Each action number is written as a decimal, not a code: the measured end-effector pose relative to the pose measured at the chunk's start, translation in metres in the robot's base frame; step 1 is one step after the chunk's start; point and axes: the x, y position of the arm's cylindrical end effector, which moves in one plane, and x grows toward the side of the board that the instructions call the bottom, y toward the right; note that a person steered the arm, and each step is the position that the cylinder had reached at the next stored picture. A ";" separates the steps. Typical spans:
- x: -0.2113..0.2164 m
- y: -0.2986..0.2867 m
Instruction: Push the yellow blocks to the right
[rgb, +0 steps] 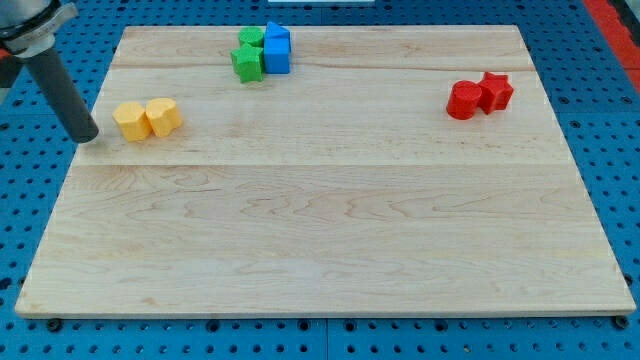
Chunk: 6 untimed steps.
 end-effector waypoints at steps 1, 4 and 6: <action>0.000 0.014; -0.010 0.032; -0.018 0.058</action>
